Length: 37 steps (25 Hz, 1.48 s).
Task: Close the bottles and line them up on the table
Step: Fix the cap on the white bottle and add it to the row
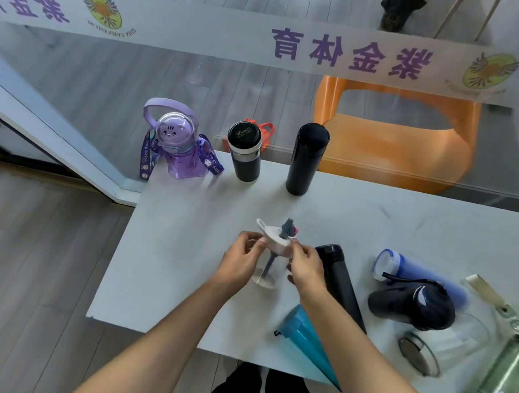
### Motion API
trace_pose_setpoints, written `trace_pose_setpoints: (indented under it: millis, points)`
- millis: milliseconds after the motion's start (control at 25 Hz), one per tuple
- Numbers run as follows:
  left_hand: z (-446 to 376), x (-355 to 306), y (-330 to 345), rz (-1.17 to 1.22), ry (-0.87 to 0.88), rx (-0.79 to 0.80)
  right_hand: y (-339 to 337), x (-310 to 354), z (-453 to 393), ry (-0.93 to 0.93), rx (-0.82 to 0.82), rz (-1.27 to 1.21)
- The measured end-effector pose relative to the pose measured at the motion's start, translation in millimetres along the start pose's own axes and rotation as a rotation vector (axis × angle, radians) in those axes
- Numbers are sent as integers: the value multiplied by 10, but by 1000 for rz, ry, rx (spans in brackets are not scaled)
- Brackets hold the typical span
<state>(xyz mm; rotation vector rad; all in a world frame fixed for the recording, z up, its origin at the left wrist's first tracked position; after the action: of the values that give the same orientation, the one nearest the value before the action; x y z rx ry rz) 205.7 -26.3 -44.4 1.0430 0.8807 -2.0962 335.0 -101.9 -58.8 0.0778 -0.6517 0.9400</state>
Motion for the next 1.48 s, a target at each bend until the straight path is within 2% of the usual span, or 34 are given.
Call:
trace_pose_setpoints:
  millis: [120,240,360,560,760,960,1200,1480]
  points:
    - [205,56,-109,101,75,-86,-18,-86,177,-169,-54,-28]
    - [397,244,-130,85,90,-87,-10,-251,316,-284,-71,51]
    - [552,356,-163,125,70,-102,-1,-345,363,-304,-52,131]
    - [673,368,-124,409,-29,-136,-17,-200,402,-312,86,281]
    - [632,326,-94,477,-44,-165,-55,-85,444,-325,9,290]
    - [459,-46,-20,377,54,-187,-325,327,383,-359,-28,331]
    - [129,-720,469,303,117,-123,-920,846,90,-350,-38,304]
    - [-449,-1231,1235,317,34,-53,-1583,1297,-632,-205,9,187]
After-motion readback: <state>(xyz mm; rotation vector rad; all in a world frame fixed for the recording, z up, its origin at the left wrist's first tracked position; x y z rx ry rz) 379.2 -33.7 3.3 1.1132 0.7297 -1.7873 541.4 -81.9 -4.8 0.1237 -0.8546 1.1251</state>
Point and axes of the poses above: each hand's wrist, its own z-axis away from the middle knuckle, its own y-axis out of the palm, x = y × z, the point moved 2 cm from there along -z, towards the middle knuckle, and after that the axes turned 6 degrees about y, right-handed, at the moved point
